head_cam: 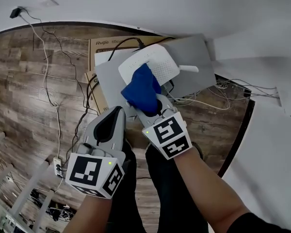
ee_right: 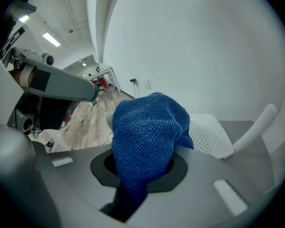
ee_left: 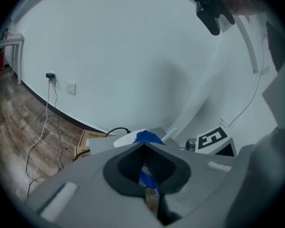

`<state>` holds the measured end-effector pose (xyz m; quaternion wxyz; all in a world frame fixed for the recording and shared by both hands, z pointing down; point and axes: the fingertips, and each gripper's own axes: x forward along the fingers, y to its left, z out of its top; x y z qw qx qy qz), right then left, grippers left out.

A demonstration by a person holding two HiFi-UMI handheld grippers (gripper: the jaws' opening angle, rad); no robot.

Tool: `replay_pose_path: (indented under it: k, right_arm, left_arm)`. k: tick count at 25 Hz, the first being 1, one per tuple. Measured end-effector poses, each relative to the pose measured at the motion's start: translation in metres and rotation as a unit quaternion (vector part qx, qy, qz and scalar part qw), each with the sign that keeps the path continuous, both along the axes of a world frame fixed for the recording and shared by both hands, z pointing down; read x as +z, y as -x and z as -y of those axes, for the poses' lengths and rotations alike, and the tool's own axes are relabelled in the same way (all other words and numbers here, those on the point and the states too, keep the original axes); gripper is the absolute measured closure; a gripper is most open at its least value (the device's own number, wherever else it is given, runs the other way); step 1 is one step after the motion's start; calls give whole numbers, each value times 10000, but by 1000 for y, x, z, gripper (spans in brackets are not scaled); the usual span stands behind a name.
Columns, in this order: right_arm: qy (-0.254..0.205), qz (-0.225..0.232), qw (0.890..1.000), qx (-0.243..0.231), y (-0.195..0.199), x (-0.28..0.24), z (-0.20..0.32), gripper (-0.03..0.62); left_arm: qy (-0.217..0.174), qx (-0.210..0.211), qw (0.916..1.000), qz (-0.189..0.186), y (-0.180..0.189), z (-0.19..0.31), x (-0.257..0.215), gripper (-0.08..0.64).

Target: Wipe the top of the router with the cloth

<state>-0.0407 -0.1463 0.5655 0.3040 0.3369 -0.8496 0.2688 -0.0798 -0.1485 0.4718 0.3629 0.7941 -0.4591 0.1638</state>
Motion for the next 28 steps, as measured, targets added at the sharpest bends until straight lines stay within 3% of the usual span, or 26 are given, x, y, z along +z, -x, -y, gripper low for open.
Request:
replay_pose_path:
  k: [8, 21, 24, 28]
  right_arm:
    - [20, -118, 9999, 10, 1, -25, -7, 495]
    - [-218, 250, 9992, -233, 40, -144, -19, 495]
    - [-124, 367, 9984, -401, 61, -145, -32, 495]
    - [87, 438, 9978, -491, 80, -91, -49, 495]
  left_arm:
    - [-21, -203, 9998, -77, 18, -6, -18, 560]
    - [-216, -358, 9990, -183, 34, -3, -91, 560]
    - [-142, -390, 9991, -82, 51, -8, -90, 560]
    - [124, -424, 9989, 125, 74, -18, -36, 560]
